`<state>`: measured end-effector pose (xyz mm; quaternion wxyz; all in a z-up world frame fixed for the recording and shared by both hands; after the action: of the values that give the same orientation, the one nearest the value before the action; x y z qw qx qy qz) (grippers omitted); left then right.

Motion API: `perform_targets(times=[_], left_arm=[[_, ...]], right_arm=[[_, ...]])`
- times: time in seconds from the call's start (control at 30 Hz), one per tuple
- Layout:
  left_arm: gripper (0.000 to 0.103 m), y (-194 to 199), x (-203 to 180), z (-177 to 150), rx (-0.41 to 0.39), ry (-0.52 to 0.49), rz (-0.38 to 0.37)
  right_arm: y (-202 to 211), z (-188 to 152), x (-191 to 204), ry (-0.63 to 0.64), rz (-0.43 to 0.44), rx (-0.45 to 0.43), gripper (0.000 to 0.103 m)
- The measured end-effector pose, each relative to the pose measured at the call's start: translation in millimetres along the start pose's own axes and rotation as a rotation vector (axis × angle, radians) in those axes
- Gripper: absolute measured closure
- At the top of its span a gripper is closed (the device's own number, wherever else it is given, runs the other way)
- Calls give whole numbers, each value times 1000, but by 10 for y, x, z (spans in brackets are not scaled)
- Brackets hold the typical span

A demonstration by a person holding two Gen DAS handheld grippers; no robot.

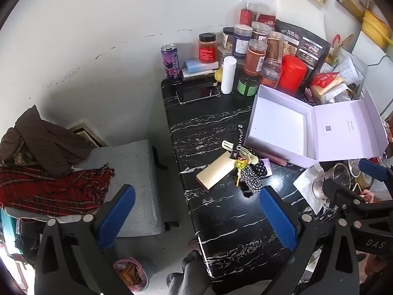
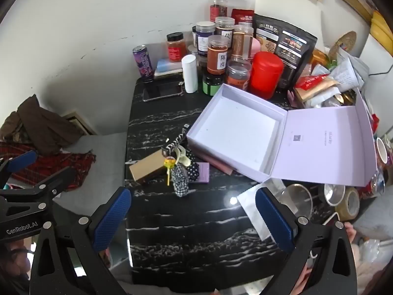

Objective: Organize rigid objects

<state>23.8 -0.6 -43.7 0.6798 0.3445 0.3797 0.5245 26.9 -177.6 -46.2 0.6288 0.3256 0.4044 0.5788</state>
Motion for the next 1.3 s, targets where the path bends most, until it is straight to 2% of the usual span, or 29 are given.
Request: perform_targets(times=[1.3], left_arm=[[0, 150, -13, -7, -28, 5, -42]], right_arm=[[115, -41, 14, -3, 4, -12, 0]])
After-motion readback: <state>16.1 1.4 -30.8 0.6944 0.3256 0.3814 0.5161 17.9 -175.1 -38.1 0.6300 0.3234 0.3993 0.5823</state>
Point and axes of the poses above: each gripper's, at about its wrist camera, not at the fingertips, and y roughly against the way its jaws point, x to its left, z to its top, the point moved 5 cm from there along -y, roughly the way its jaws point, and after that the axes turned 12 degrees about -z, right-handed, at the moved point
